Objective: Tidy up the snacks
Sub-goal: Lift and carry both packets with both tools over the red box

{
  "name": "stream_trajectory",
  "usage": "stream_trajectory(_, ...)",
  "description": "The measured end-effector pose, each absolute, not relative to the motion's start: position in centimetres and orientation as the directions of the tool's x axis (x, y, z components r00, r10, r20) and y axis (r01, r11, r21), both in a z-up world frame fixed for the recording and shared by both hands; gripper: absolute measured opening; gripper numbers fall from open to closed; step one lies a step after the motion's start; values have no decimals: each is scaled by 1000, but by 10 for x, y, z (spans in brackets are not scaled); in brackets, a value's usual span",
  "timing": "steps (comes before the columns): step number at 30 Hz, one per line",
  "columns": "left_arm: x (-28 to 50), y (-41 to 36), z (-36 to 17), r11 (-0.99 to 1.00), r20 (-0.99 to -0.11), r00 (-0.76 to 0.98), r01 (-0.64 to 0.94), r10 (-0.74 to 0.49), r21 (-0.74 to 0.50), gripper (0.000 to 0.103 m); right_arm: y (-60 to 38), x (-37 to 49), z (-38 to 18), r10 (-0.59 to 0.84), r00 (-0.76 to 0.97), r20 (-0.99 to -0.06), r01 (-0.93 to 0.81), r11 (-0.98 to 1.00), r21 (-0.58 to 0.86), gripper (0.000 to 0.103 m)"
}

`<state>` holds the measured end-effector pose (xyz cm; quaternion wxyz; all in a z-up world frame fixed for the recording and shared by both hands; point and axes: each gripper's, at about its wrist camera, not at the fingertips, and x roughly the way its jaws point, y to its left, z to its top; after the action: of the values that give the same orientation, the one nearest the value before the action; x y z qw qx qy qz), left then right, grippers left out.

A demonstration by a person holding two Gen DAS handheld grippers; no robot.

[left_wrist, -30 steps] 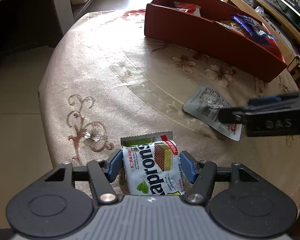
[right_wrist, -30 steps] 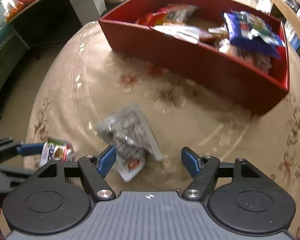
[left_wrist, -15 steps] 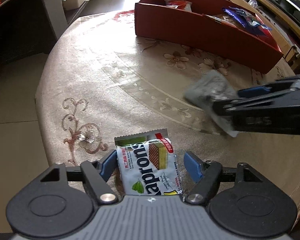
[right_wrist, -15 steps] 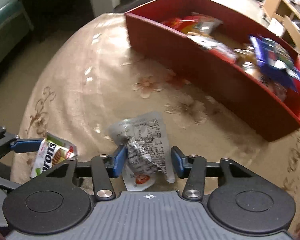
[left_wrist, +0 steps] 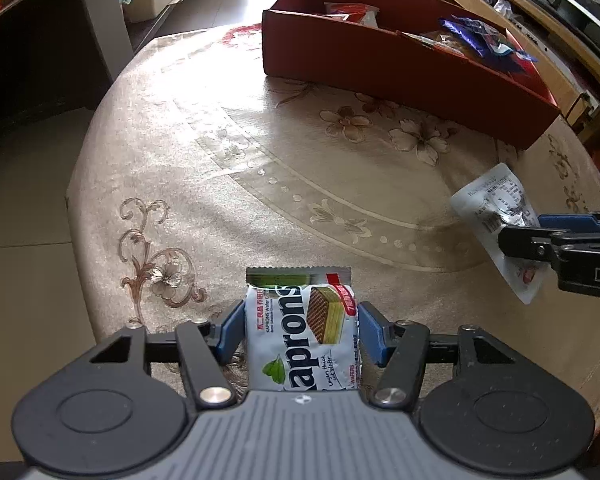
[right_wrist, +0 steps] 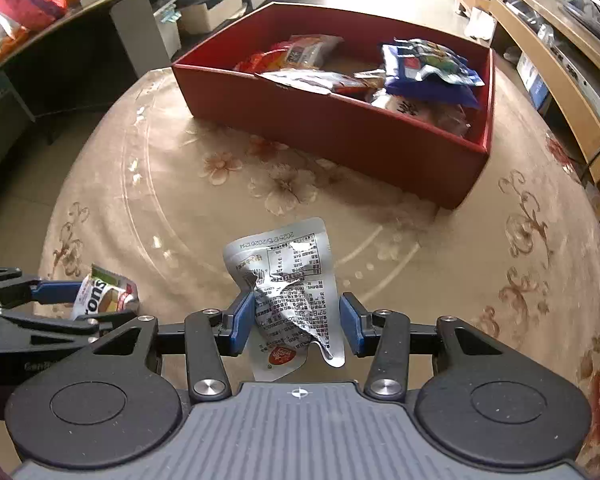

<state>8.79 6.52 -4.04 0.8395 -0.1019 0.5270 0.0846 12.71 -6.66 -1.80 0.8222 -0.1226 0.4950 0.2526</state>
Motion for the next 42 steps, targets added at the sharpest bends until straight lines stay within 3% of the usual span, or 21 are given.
stream_trajectory(10, 82, 51, -42, 964, -894, 436, -266, 105, -16, 57, -73, 127, -18, 305, 372, -877, -541, 839, 62, 54)
stream_trajectory(42, 118, 33, 1, 974, -836, 546, -210, 46, -83, 56, -94, 120, 10, 302, 484, -821, -463, 885, 53, 54)
